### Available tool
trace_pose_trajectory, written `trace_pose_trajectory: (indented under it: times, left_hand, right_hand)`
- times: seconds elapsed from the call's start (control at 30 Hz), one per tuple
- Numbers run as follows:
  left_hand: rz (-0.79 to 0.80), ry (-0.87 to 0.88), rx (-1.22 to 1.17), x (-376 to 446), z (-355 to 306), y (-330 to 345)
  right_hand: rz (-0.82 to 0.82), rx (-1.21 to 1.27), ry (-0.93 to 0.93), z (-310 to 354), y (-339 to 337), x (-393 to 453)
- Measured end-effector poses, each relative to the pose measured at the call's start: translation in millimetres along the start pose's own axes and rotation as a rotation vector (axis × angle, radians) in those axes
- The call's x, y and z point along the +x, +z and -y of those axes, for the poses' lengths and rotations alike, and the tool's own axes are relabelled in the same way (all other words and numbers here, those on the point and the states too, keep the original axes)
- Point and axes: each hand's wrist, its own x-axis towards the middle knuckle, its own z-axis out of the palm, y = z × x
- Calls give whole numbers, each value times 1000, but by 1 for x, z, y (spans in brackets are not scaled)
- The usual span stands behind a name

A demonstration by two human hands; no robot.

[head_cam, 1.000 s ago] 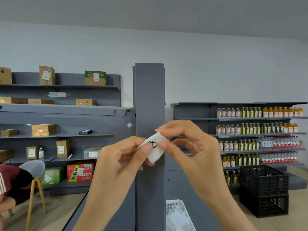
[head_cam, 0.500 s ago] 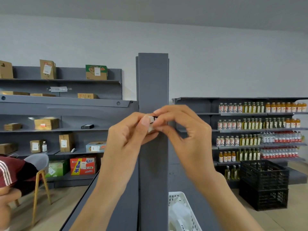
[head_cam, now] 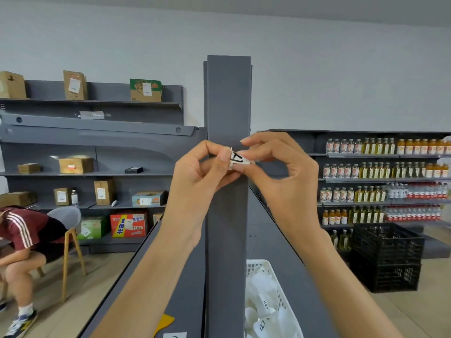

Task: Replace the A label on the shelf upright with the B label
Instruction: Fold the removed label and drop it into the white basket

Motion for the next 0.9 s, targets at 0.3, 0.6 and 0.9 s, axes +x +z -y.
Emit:
trace_pose_trajectory:
  times: [0.3,0.6,0.9]
  left_hand:
    - [-58,27,140,-1,-2,6]
    - [103,-33,159,-14,4,12]
    - [224,-173,59,-48,13,13]
  right_hand:
    - [58,61,35,8,0,-3]
    - [59,49,96,5,-21,-16]
    - [50,19,119,8,-27,-44]
